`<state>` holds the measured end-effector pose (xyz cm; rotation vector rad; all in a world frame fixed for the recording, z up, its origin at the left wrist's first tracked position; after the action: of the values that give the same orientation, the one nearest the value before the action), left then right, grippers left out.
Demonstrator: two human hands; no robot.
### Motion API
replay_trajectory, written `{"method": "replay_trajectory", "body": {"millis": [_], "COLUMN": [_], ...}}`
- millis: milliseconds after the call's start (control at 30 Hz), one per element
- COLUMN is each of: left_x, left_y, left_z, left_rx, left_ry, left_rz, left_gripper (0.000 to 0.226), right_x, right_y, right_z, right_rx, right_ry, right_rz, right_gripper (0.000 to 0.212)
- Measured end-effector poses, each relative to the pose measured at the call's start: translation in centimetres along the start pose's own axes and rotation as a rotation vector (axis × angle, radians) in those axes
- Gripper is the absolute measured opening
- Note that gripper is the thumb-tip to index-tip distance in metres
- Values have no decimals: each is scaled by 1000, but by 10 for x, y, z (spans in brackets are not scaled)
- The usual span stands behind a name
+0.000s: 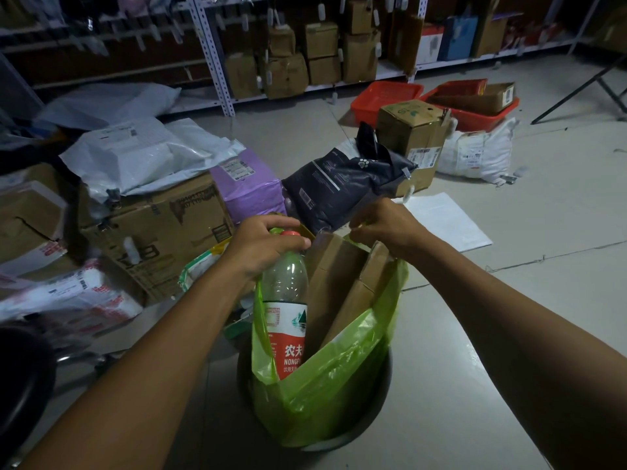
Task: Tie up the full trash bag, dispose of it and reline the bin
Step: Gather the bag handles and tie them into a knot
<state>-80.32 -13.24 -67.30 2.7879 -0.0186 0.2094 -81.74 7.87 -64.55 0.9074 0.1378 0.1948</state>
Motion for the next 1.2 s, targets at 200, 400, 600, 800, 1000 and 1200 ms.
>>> {"method": "replay_trajectory", "body": {"millis": [200,400,600,800,1000,1200], "left_x": [10,11,12,15,21,26], "left_y": [-27,-71,-71,-57,-56,-62], "left_z": [-16,-10,-2,14,17,12], "left_rx": [-201,-534,-440,-311,-313,-367], "left_ry": [-93,30,125,197,218,178], "left_rz": [131,271,381,354,432,482], "left_gripper": [44,53,43,62,100,100], "right_x": [-1,2,-5,-10,-8,-9], "right_y": [2,-1,-9,-8,-2,2], "right_z": [3,-3,-12,-31,-21,-6], "right_rx": [54,-51,-73,-43,-117,-130], "right_ry": [7,-42,-61,-140,-81,-28], "right_rz": [-69,-86,-66,-217,-329,-357], "right_gripper": [14,20,10,12,16,6]}}
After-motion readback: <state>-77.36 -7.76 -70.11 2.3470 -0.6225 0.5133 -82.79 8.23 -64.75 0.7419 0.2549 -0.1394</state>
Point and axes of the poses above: each hand's wrist, its own x-axis away from the middle knuckle, its own y-axis out of the back of the hand, z = x × y, the point moved 10 cm from there along -x, towards the middle knuckle, and after that the axes turned 2 degrees about x, right-handed, at the moved point
